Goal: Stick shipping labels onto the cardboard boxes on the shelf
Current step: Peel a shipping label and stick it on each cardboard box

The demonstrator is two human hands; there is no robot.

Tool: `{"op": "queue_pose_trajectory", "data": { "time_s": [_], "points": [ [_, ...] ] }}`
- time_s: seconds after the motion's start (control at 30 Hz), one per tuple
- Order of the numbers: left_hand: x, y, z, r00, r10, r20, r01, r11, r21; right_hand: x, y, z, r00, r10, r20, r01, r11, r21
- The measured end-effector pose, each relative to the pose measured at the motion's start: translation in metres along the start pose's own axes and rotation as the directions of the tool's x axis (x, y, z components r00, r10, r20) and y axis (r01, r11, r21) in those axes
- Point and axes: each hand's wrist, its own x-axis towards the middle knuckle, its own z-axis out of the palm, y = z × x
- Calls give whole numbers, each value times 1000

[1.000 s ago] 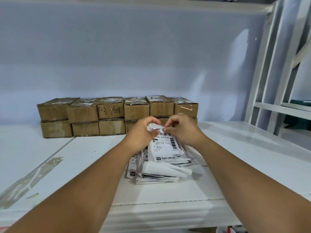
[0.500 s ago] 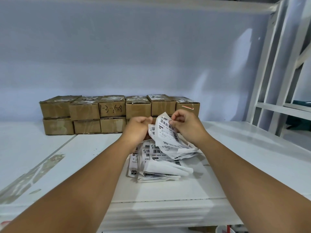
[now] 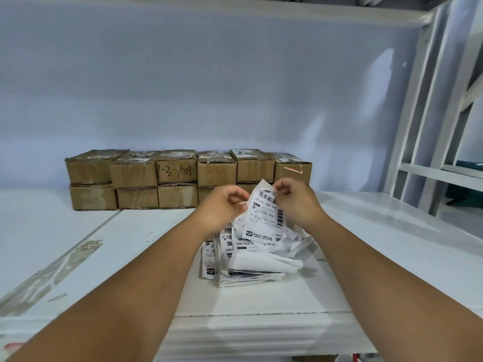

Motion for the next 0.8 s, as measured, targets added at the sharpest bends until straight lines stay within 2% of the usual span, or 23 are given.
{"op": "queue_pose_trajectory", "data": {
  "time_s": [0.1, 0.17, 0.23, 0.3, 0.4, 0.5, 0.57, 0.63, 0.67, 0.7, 0.73, 0.8],
  "points": [
    [1, -1, -1, 1000, 11, 27, -13, 995, 99, 4, 5, -7, 981, 134, -139, -134, 991, 15],
    [2, -2, -1, 999, 11, 31, -16, 989, 149, 8, 9, -10, 941, 243, -236, -217, 967, 132],
    [3, -5, -1, 999, 11, 50, -22, 977, 211, 10, 7, -13, 910, 305, -281, -232, 936, 264],
    [4, -8, 0, 995, 39, 90, -67, 939, 337, 10, 5, -15, 912, 318, -259, -189, 886, 423],
    [4, -12, 1, 983, 150, 107, -183, 831, 525, 6, 1, -16, 953, 273, -134, -147, 799, 583],
    [4, -9, 0, 980, 198, -17, -155, 814, 560, 4, -1, -13, 976, 203, -73, -115, 777, 619],
    [4, -5, -1, 960, 190, -204, -85, 897, 433, 4, -2, -12, 984, 168, -63, -95, 783, 615],
    [6, 0, -4, 947, 66, -314, -45, 996, 72, 2, -3, -12, 989, 136, -56, -76, 796, 601],
    [5, 3, -5, 963, -31, -268, -18, 984, -179, 1, -4, -12, 991, 122, -57, -66, 807, 586],
    [4, 6, -5, 979, -105, -176, 29, 920, -391, 0, -6, -12, 993, 105, -51, -57, 822, 566],
    [3, 9, -5, 986, -139, -89, 75, 859, -506, -1, -7, -11, 996, 84, -35, -52, 836, 547],
    [1, 10, -2, 991, -133, 20, 124, 844, -522, -4, -12, -9, 999, 45, 9, -43, 841, 540]
  ]
}}
